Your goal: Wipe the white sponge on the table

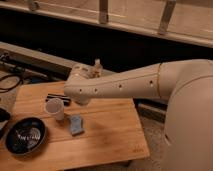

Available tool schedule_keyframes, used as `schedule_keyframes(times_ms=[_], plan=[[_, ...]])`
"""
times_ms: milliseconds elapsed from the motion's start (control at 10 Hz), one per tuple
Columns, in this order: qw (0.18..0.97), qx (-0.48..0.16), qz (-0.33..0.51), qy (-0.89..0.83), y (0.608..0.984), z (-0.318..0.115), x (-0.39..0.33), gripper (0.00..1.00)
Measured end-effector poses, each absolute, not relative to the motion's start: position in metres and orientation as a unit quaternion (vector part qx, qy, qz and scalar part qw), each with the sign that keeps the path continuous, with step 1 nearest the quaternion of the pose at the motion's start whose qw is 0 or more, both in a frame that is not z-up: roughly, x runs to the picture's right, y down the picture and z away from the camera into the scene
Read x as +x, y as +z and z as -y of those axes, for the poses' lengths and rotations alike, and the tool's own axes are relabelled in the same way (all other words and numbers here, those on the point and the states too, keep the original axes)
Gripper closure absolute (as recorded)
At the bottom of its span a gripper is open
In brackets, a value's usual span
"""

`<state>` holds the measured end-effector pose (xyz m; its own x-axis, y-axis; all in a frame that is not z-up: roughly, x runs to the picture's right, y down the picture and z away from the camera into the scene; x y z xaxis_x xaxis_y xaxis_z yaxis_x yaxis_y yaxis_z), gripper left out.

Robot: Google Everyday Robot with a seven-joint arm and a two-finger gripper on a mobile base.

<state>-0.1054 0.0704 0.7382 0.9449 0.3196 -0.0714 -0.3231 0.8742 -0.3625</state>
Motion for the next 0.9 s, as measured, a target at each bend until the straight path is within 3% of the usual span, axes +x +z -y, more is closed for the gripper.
schedule_keyframes(times_ms=[100, 300, 600, 800, 900], plan=[[0.968, -0.188, -0.007, 0.166, 0.735, -0.07, -0.103, 0.94], [0.962, -0.206, 0.002, 0.18, 0.747, -0.067, -0.112, 0.75], [0.925, -0.301, 0.032, 0.23, 0.784, -0.085, -0.12, 0.42], [0.904, -0.34, 0.058, 0.253, 0.792, -0.097, -0.118, 0.25], [0.896, -0.355, 0.067, 0.256, 0.794, -0.103, -0.123, 0.2]])
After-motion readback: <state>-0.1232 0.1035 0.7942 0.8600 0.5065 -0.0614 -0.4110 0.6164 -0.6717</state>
